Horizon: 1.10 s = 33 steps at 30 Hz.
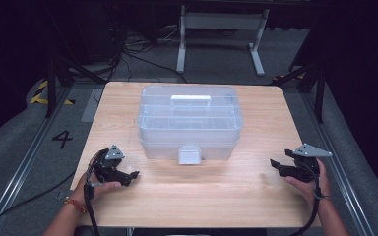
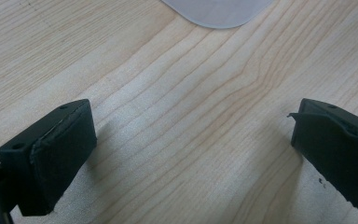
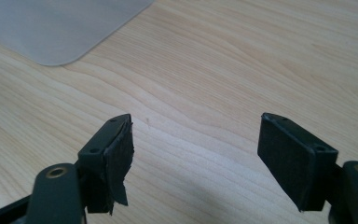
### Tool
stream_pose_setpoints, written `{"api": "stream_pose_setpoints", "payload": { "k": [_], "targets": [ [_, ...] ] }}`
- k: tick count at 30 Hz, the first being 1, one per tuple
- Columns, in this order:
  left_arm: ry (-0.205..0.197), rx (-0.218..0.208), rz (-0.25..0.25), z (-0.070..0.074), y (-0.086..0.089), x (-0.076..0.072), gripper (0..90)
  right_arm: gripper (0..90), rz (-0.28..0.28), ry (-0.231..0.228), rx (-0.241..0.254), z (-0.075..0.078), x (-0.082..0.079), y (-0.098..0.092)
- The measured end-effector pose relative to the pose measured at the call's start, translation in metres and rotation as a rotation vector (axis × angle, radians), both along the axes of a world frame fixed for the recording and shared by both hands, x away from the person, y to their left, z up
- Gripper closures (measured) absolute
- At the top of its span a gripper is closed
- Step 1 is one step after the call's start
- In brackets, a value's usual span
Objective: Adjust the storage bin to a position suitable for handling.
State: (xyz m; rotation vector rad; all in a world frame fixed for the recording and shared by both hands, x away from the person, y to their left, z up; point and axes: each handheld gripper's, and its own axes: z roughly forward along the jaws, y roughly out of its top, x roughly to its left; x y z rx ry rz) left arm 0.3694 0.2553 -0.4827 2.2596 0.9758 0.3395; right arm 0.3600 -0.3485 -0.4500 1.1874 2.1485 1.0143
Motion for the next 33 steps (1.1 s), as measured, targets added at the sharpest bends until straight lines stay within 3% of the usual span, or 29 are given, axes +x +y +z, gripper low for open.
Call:
{"api": "stream_pose_setpoints", "payload": {
  "k": [6, 19, 33],
  "targets": [
    [0.000, 0.000, 0.000, 0.000, 0.000, 0.000, 0.3, 28.9, 0.045, -0.050, 0.017, 0.020, -0.004, 0.008],
    [0.001, 0.001, 0.002, 0.000, 0.000, 0.000, 0.4, 30.0, 0.114, -0.108, 0.021, 0.054, -0.004, 0.026],
    [0.001, 0.001, 0.002, 0.000, 0.000, 0.000, 0.4, 30.2, 0.142, -0.126, 0.031, 0.070, 0.003, 0.033]
  ]
}}
